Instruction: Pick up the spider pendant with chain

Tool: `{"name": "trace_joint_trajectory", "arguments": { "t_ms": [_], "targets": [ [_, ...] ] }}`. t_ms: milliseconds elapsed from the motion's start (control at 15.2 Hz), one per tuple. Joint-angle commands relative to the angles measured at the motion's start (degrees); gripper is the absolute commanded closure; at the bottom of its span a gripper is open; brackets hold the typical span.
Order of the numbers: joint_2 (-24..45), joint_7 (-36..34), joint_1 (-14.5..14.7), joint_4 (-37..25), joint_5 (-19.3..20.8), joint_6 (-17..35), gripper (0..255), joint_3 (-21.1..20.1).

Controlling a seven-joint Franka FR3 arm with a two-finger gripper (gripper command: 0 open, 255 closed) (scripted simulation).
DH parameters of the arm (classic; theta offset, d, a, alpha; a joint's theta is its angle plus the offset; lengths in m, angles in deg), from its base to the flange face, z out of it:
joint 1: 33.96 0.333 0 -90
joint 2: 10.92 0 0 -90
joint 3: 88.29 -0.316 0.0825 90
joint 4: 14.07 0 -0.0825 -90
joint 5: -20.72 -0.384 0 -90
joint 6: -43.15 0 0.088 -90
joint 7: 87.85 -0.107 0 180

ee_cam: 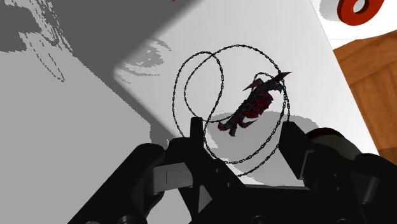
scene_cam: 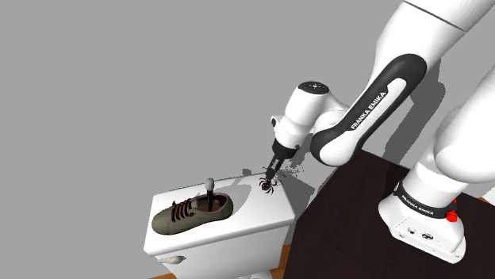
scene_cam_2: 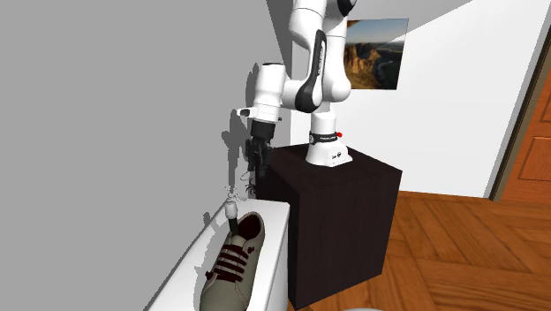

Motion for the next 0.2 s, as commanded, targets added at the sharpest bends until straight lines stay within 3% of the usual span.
{"name": "trace_joint_trajectory", "arguments": {
  "t_ms": [0,132],
  "targets": [
    [-2.40,3.19,1.60,0.01,-4.40,-2.27,255,0.74],
    [-2.56,3.25,1.91,0.00,-4.50,-2.44,255,1.03]
  ]
}}
